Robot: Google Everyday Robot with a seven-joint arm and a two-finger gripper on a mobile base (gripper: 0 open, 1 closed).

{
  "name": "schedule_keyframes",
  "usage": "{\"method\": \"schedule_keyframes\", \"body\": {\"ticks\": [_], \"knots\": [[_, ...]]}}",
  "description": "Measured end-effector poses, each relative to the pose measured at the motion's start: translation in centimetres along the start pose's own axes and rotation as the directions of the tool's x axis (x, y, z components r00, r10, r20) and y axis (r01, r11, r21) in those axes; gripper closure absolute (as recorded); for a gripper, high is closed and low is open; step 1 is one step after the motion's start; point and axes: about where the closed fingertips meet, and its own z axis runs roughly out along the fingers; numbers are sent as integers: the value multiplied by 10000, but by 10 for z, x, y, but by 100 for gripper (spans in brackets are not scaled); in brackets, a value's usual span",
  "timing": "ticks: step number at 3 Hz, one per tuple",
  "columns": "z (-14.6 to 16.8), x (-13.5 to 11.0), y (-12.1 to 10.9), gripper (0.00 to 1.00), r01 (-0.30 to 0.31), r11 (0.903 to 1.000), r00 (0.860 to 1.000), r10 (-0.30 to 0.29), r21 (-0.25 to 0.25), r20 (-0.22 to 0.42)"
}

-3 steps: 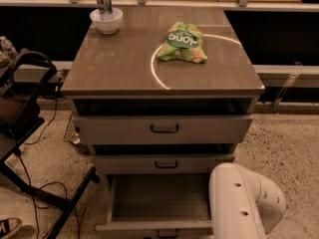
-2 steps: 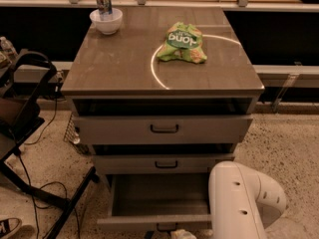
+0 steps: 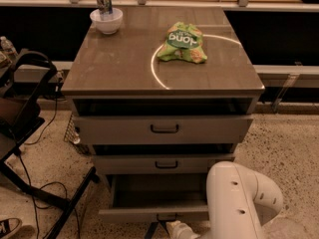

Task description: Close bottom drawer

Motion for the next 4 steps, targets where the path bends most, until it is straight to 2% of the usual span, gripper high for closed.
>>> {"method": "schedule_keyframes", "body": {"ticks": [1, 2, 3, 4], "knots": [[16, -3, -24, 100, 177, 9985, 9995, -191, 510, 269], [48, -8, -69, 100, 327, 9902, 9963, -430, 1355, 741], [55, -6, -87, 100, 430, 9844, 9955, -568, 1706, 765], [54, -6, -85, 100, 421, 9849, 9955, -557, 1681, 769]]}}
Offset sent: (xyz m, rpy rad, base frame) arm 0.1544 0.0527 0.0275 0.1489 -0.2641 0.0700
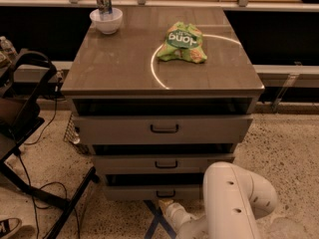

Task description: Close bottom drawer

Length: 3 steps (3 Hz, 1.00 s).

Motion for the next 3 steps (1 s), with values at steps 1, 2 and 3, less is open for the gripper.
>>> {"method": "schedule_keyframes", "body": {"ticks": [1, 2, 3], "knots": [[20, 5, -18, 100, 79, 9992, 9998, -85, 393, 168], [20, 5, -18, 100, 79, 9992, 9998, -85, 393, 168], [37, 13, -33, 100, 143, 9986, 9993, -161, 513, 341]]}}
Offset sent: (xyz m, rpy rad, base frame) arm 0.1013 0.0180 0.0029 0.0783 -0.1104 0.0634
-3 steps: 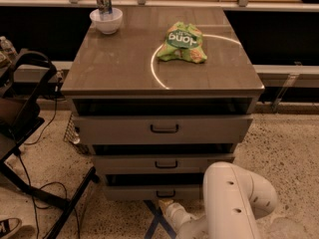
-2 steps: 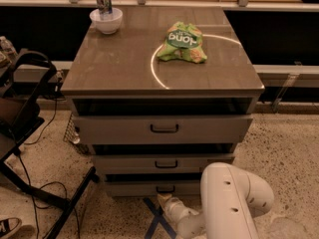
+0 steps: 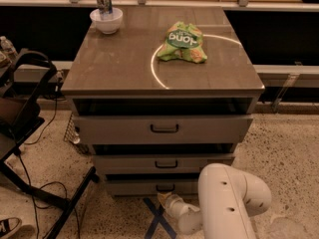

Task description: Close bottom drawer

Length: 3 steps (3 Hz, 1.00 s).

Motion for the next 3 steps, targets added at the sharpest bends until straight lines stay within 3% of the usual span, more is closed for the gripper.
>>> {"method": "schedule_keyframes", "body": {"ticks": [3], "knots": [[-5, -1, 4, 100, 9, 10000, 10000, -9, 4, 12]]}}
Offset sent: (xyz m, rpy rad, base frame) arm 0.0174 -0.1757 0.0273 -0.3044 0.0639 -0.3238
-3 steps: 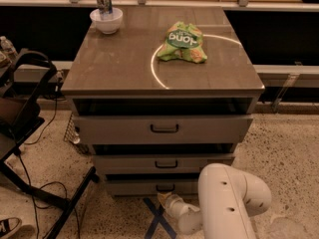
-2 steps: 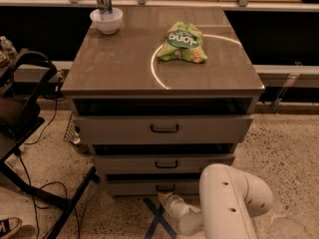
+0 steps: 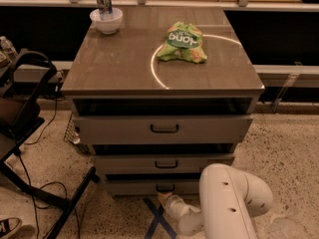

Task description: Close bottom drawer

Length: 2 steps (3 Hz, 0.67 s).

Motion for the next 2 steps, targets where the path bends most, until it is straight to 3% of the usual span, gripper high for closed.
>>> {"method": "schedule_keyframes", "body": {"ticks": [1, 2], "knots": [[0, 0, 0, 100, 0, 10000, 10000, 0, 0, 0], [-24, 12, 10, 100, 357, 9943, 9990, -382, -1002, -234]]}}
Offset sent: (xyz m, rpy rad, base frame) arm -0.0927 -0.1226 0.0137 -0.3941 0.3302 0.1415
